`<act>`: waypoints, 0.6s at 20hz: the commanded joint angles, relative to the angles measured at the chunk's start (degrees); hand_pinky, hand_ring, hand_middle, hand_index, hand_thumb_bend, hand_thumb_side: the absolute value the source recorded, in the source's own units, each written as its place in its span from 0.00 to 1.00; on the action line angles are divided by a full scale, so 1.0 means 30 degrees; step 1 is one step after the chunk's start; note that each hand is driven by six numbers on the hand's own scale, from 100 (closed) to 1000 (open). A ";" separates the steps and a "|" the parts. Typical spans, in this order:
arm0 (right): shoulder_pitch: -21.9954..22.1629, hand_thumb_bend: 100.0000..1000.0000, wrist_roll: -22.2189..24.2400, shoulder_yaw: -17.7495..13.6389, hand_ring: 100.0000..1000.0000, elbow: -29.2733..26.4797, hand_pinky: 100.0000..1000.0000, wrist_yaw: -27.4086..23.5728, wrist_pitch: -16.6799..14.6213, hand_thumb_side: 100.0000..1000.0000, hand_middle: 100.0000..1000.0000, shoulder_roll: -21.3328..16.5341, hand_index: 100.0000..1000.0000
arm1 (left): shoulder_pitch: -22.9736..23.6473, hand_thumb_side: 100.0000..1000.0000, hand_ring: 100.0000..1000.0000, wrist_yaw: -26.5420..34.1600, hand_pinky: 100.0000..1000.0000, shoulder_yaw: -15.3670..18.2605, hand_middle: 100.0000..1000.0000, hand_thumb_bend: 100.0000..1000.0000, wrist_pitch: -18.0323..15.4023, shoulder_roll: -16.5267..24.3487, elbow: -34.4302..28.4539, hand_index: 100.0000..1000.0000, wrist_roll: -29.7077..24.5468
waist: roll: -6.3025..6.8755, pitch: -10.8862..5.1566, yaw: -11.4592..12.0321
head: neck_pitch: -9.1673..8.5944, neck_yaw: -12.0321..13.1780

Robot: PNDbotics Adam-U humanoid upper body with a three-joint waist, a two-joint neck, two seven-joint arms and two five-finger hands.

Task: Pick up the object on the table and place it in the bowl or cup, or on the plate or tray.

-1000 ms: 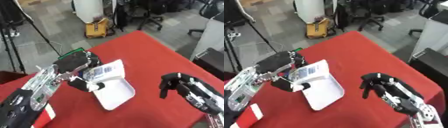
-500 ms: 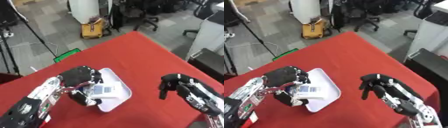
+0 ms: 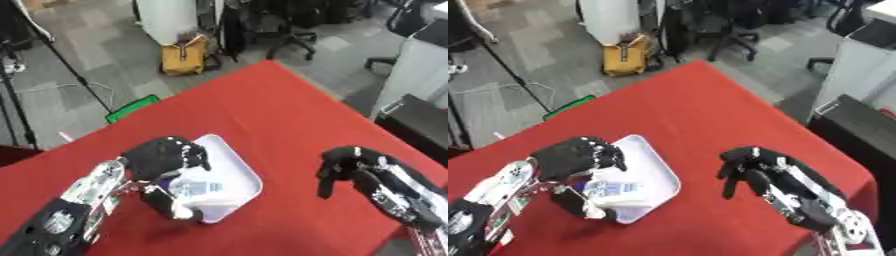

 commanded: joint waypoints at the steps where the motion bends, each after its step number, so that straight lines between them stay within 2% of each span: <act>1: -0.0227 0.00 0.0604 -0.0035 0.46 -0.0460 0.48 -0.0152 -0.0598 0.56 0.59 -0.0031 0.82 | -0.0282 0.69 0.80 -0.0996 0.70 0.0247 0.82 1.00 0.0148 0.0210 -0.0496 0.82 0.1017 | -0.0294 -0.0395 0.0000 | -0.0181 -0.0062; 7: -0.0202 0.00 0.0603 -0.0052 0.46 -0.0428 0.48 -0.0146 -0.0618 0.56 0.59 -0.0011 0.82 | -0.0240 0.67 0.82 -0.2103 0.72 0.0451 0.84 1.00 0.0581 0.0149 -0.0597 0.84 0.2769 | -0.0356 -0.0446 0.0026 | -0.0202 -0.0095; 12: -0.0158 0.00 0.0580 -0.0116 0.46 -0.0349 0.48 -0.0127 -0.0674 0.56 0.59 -0.0007 0.82 | -0.0011 0.59 0.75 -0.1117 0.70 0.1029 0.78 1.00 0.1326 0.0057 -0.1628 0.80 0.4302 | -0.0544 -0.0503 0.0233 | -0.0142 -0.0252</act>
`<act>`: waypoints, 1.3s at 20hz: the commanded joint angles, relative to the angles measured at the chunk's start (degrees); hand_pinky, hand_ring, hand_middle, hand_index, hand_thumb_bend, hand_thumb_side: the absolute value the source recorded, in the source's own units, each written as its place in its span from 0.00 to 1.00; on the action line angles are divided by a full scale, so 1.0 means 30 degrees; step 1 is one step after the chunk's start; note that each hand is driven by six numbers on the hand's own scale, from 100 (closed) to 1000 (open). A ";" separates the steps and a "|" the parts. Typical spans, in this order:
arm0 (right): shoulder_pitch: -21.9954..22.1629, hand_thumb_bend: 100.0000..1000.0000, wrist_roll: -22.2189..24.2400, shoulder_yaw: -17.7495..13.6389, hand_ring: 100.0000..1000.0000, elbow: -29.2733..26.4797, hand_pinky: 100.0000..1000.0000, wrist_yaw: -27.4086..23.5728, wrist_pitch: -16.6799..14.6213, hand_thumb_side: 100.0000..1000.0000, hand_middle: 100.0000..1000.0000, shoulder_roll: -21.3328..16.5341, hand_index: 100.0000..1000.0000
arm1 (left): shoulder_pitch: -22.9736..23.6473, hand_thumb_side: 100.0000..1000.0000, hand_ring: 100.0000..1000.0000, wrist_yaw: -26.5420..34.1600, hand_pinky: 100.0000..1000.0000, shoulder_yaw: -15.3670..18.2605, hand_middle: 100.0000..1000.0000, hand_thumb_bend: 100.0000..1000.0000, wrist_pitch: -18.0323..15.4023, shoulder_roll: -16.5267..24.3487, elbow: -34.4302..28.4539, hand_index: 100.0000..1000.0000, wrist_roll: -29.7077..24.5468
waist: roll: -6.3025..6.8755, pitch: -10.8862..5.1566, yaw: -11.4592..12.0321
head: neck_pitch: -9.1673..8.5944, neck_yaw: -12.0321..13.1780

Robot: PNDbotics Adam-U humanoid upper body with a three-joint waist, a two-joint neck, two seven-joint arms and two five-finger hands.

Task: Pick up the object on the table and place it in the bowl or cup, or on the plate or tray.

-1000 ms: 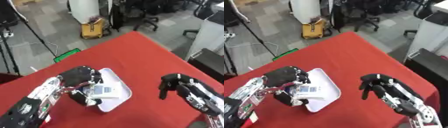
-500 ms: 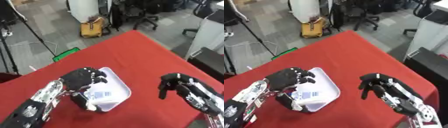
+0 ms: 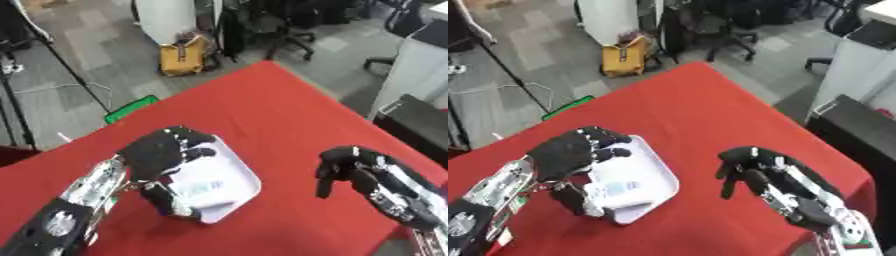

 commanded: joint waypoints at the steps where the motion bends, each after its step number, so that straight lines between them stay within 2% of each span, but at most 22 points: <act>1: -0.0144 0.00 0.0553 -0.0145 0.46 -0.0326 0.48 -0.0122 -0.0691 0.56 0.59 -0.0021 0.82 | -0.0088 0.59 0.75 0.0866 0.70 0.0530 0.78 1.00 0.0333 0.0396 -0.1227 0.80 0.1073 | -0.0484 -0.0515 0.0220 | -0.0109 -0.0167; 3: -0.0110 0.00 0.0510 -0.0183 0.46 -0.0300 0.48 -0.0110 -0.0722 0.56 0.59 -0.0021 0.82 | 0.0161 0.59 0.75 0.1490 0.69 0.0532 0.78 1.00 0.0547 0.0719 -0.1993 0.80 0.1703 | -0.0553 -0.0561 0.0352 | -0.0080 -0.0224; 4: -0.0091 0.00 0.0489 -0.0195 0.46 -0.0289 0.48 -0.0103 -0.0729 0.55 0.59 -0.0008 0.82 | 0.0263 0.54 0.72 0.1808 0.68 0.0493 0.75 1.00 0.0662 0.0872 -0.2217 0.78 0.2022 | -0.0604 -0.0609 0.0415 | -0.0065 -0.0260; 10: 0.0360 0.00 0.0031 -0.0578 0.46 -0.0156 0.48 0.0050 -0.0798 0.55 0.59 -0.0050 0.82 | 0.1611 0.50 0.70 0.3746 0.67 0.2758 0.73 0.99 0.1832 0.2405 -0.5042 0.77 0.3962 | -0.1401 -0.1232 0.2271 | 0.0367 -0.0765; 13: 0.0528 0.00 -0.0213 -0.0736 0.46 -0.0131 0.48 0.0141 -0.0831 0.55 0.59 -0.0181 0.82 | 0.2684 0.50 0.69 0.4736 0.67 0.3233 0.73 0.96 0.2200 0.3342 -0.6646 0.77 0.4951 | -0.1572 -0.1473 0.3086 | 0.0531 -0.0758; 14: 0.0612 0.00 -0.0310 -0.0823 0.46 -0.0120 0.48 0.0180 -0.0832 0.55 0.59 -0.0260 0.82 | 0.3463 0.51 0.68 0.5520 0.67 0.3223 0.72 0.93 0.2361 0.3776 -0.7646 0.77 0.5367 | -0.1656 -0.1558 0.3583 | 0.0596 -0.0874; 15: 0.0764 0.00 -0.0457 -0.0946 0.46 -0.0089 0.48 0.0235 -0.0823 0.56 0.59 -0.0345 0.82 | 0.5349 0.53 0.67 0.7711 0.67 0.3100 0.72 0.90 0.2555 0.4529 -0.9841 0.77 0.5565 | -0.1823 -0.1755 0.4364 | 0.0758 -0.1020; 16: 0.0868 0.00 -0.0572 -0.1002 0.46 -0.0075 0.48 0.0282 -0.0822 0.56 0.59 -0.0386 0.82 | 0.6703 0.53 0.67 1.0702 0.67 0.3171 0.72 0.90 0.2972 0.5311 -1.2081 0.77 0.5027 | -0.1918 -0.1881 0.4782 | 0.0866 -0.1095; 17: 0.0928 0.00 -0.0648 -0.1022 0.46 -0.0070 0.48 0.0317 -0.0824 0.56 0.59 -0.0408 0.82 | 0.7357 0.53 0.67 1.3796 0.67 0.3480 0.72 0.90 0.3429 0.5973 -1.3685 0.77 0.4014 | -0.1965 -0.1951 0.4996 | 0.0928 -0.1142; 18: 0.0968 0.00 -0.0698 -0.1043 0.46 -0.0073 0.48 0.0332 -0.0833 0.48 0.59 -0.0431 0.82 | 0.7691 0.53 0.65 1.6134 0.66 0.4202 0.72 0.90 0.3830 0.6497 -1.4194 0.77 0.2932 | -0.1998 -0.1986 0.5181 | 0.0967 -0.1121; 19: 0.1108 0.00 -0.0795 -0.1116 0.46 -0.0029 0.49 0.0346 -0.0827 0.57 0.60 -0.0433 0.82 | 0.9134 0.57 0.64 1.7978 0.65 0.4837 0.70 0.83 0.3856 0.6468 -1.4704 0.76 0.1927 | -0.2220 -0.2187 0.5796 | 0.1325 -0.1188; 20: 0.1233 0.00 -0.0888 -0.1168 0.46 0.0017 0.49 0.0376 -0.0840 0.55 0.60 -0.0451 0.82 | 1.0259 0.57 0.63 1.9514 0.65 0.5369 0.70 0.83 0.3726 0.6372 -1.4988 0.76 0.1042 | -0.2361 -0.2331 0.6205 | 0.1593 -0.1219; 22: 0.1433 0.00 -0.1074 -0.1287 0.46 0.0086 0.49 0.0384 -0.0904 0.57 0.60 -0.0581 0.82 | 1.1619 0.59 0.62 2.1500 0.65 0.6154 0.69 0.80 0.3403 0.5950 -1.5196 0.76 -0.0247 | -0.2543 -0.2475 0.6729 | 0.1987 -0.1212; 26: 0.1679 0.00 -0.1291 -0.1436 0.46 0.0139 0.49 0.0309 -0.0988 0.57 0.60 -0.0742 0.82 | 1.2730 0.59 0.61 2.2809 0.65 0.6855 0.68 0.79 0.3251 0.5256 -1.5258 0.76 -0.1350 | -0.2742 -0.2575 0.7277 | 0.2484 -0.1127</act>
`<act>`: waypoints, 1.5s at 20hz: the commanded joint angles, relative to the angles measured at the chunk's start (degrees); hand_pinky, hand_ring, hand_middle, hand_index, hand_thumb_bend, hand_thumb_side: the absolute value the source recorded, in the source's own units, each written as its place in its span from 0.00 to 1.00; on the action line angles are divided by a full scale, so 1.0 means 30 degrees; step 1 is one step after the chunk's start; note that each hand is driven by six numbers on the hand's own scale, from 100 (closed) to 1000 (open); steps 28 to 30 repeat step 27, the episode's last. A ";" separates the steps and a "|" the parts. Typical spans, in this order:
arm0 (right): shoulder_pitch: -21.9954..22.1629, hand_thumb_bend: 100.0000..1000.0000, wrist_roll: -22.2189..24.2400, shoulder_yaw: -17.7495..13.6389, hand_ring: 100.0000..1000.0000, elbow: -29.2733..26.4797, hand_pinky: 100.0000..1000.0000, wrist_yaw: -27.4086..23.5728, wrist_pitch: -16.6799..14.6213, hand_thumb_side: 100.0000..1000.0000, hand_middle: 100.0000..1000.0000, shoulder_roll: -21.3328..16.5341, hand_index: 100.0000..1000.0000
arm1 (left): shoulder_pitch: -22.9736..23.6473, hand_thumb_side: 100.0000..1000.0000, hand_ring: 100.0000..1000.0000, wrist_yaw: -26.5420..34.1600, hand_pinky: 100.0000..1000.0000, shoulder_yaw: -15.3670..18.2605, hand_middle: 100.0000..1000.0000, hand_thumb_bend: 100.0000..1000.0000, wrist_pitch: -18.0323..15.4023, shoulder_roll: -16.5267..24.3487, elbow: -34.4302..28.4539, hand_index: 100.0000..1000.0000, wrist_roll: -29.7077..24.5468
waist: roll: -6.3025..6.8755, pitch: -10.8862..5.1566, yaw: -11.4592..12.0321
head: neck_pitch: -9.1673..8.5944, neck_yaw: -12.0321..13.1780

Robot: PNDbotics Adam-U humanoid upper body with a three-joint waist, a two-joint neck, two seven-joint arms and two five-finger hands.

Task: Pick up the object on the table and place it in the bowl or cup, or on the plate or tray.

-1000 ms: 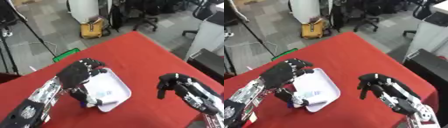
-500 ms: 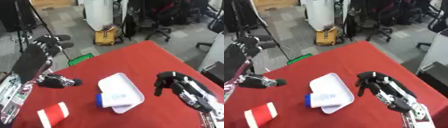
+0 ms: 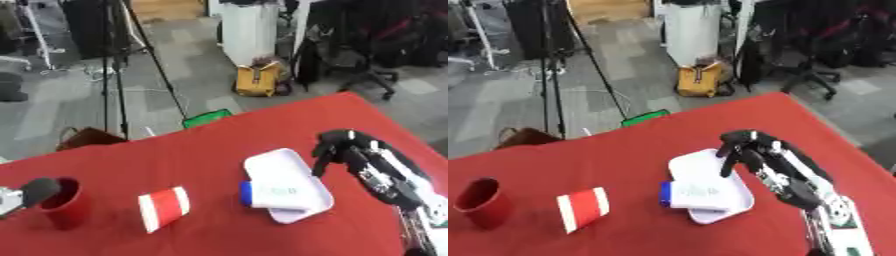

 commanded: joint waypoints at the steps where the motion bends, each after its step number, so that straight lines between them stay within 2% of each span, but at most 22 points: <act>1: -0.0087 0.00 -0.0118 -0.0202 0.46 -0.0140 0.49 -0.0098 -0.0197 0.57 0.60 -0.0530 0.82 | 0.0696 0.62 0.59 0.1083 0.64 0.0768 0.66 0.76 0.0106 -0.0747 -0.0404 0.76 -0.0754 | -0.0194 -0.0289 0.0246 | 0.0686 0.0156; 4: 0.0027 0.00 -0.0110 -0.0231 0.46 -0.0115 0.49 -0.0271 -0.0272 0.57 0.60 -0.0644 0.82 | 0.1534 0.63 0.58 0.1256 0.63 0.0855 0.66 0.75 0.0387 -0.1831 -0.0406 0.76 -0.1274 | -0.0358 -0.0224 0.0645 | 0.1118 0.0314; 11: 0.0067 0.00 -0.0049 -0.0282 0.46 -0.0135 0.49 -0.0338 -0.0306 0.57 0.60 -0.0663 0.82 | 0.1825 0.64 0.57 0.1289 0.63 0.0890 0.65 0.73 0.0671 -0.2451 -0.0406 0.76 -0.1757 | -0.0350 -0.0144 0.0684 | 0.1313 0.0306; 30: 0.0117 0.00 -0.0226 -0.0492 0.46 -0.0265 0.49 -0.0326 -0.0247 0.57 0.60 -0.0719 0.82 | 0.1586 0.64 0.57 0.1198 0.63 0.0604 0.63 0.72 0.0645 -0.2605 -0.0406 0.76 -0.2237 | -0.0309 -0.0042 0.0410 | 0.1097 0.0077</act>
